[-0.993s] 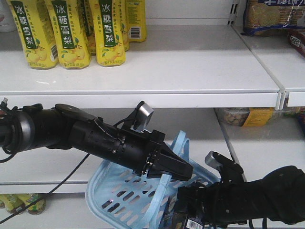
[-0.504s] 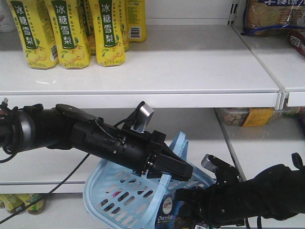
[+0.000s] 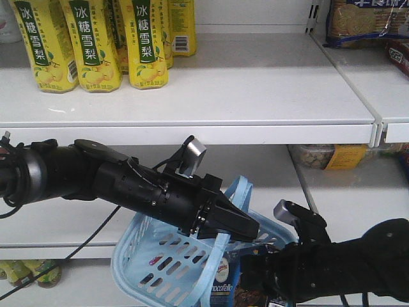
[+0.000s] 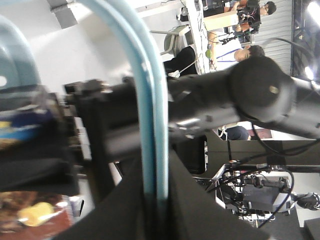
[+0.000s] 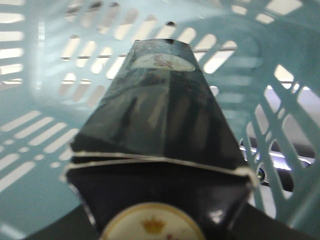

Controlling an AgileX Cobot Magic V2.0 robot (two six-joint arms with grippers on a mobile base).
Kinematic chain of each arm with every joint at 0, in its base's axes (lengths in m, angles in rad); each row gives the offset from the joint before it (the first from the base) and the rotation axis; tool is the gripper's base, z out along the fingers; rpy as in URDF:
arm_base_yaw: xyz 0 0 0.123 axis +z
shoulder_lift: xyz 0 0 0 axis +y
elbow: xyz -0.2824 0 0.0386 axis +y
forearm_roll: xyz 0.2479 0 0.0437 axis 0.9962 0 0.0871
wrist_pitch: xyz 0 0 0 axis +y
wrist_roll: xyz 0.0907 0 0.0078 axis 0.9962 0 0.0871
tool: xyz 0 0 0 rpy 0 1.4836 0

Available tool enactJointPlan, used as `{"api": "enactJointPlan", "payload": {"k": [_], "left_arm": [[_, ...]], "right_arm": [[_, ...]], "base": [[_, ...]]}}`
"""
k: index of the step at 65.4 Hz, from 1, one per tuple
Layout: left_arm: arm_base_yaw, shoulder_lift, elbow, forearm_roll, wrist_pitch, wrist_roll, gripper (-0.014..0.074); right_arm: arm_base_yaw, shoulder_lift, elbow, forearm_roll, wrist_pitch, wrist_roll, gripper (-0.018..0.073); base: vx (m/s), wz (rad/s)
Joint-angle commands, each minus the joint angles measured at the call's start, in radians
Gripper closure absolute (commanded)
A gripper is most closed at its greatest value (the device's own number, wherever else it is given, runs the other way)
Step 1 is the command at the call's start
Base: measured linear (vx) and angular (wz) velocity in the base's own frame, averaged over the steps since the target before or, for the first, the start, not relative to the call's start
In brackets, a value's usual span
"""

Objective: Left arm holds basket, right arm returns cookies
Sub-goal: 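Grasp the Chocofello cookie box with the right gripper, then lift the cookie box out of the basket up to the upper shelf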

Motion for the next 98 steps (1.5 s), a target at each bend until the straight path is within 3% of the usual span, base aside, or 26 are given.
{"api": "enactJointPlan", "payload": {"k": [1, 18, 35, 46, 55, 64, 74, 98], "left_arm": [[0.029, -0.053, -0.048, -0.236, -0.104, 0.032, 0.0599], [0.029, -0.053, -0.048, -0.236, -0.104, 0.032, 0.0599], [0.029, -0.053, -0.048, -0.236, -0.104, 0.032, 0.0599], [0.029, -0.053, -0.048, -0.236, -0.104, 0.032, 0.0599], [0.029, -0.053, -0.048, -0.236, -0.104, 0.032, 0.0599], [0.029, -0.053, -0.048, -0.236, -0.104, 0.032, 0.0599], [0.029, -0.053, -0.048, -0.236, -0.104, 0.032, 0.0599], [0.029, -0.053, -0.048, -0.236, -0.104, 0.032, 0.0599]], "right_arm": [[-0.031, -0.112, 0.002, 0.005, 0.038, 0.020, 0.0564], [-0.150, -0.340, 0.043, -0.113, 0.188, 0.089, 0.0562], [-0.323, -0.637, 0.045, -0.367, 0.371, 0.257, 0.0562], [-0.406, -0.841, -0.015, -0.397, 0.512, 0.266, 0.0562], [-0.404, -0.930, -0.151, -0.442, 0.527, 0.273, 0.0562], [-0.404, -0.934, -0.272, -0.508, 0.458, 0.301, 0.0562], [-0.404, -0.882, -0.350, -0.553, 0.266, 0.296, 0.0562], [-0.404, -0.593, -0.433, -0.549, -0.137, 0.152, 0.0559]], "base": [[0.00, 0.00], [0.00, 0.00], [0.00, 0.00], [0.00, 0.00], [0.00, 0.00], [0.00, 0.00], [0.00, 0.00], [0.00, 0.00]]}}
